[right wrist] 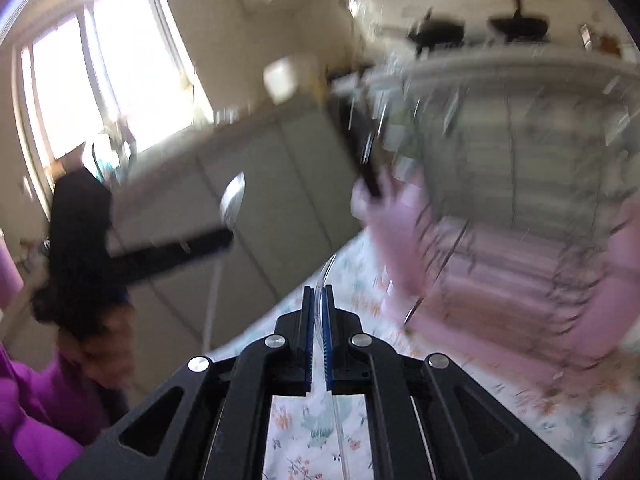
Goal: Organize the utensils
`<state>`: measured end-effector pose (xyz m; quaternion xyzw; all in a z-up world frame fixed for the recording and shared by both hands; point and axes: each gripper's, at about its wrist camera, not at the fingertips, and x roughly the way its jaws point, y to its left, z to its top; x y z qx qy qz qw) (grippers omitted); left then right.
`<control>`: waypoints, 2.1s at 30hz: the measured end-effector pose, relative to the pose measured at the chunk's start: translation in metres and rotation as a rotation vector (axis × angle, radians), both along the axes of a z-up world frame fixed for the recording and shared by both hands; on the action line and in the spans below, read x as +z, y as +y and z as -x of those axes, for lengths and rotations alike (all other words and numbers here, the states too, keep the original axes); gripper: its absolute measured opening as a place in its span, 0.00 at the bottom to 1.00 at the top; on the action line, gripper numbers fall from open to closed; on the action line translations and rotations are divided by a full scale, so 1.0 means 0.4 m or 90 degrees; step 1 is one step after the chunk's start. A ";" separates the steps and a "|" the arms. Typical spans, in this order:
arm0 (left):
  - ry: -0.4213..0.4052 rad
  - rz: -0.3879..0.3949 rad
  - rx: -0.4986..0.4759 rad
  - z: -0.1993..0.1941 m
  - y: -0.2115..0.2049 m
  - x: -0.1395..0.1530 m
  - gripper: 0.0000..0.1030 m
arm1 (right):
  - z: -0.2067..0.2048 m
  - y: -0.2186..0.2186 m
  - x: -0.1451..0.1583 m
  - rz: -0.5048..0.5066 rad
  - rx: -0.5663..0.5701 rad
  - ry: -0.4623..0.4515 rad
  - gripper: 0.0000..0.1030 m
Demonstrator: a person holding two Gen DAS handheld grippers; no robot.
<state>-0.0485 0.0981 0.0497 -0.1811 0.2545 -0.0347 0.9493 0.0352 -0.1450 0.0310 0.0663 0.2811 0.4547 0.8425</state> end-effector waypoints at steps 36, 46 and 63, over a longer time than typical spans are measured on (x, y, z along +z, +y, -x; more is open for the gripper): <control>-0.277 -0.157 0.071 -0.316 -0.185 0.035 0.11 | -0.189 -0.372 0.216 -0.257 -0.305 -0.346 0.03; -0.295 -0.156 0.088 -0.316 -0.176 0.032 0.11 | -0.217 -0.374 0.230 -0.266 -0.314 -0.371 0.04; -0.222 -0.128 0.056 -0.258 -0.174 -0.033 0.11 | -0.155 -0.362 0.106 -0.197 -0.350 -0.258 0.04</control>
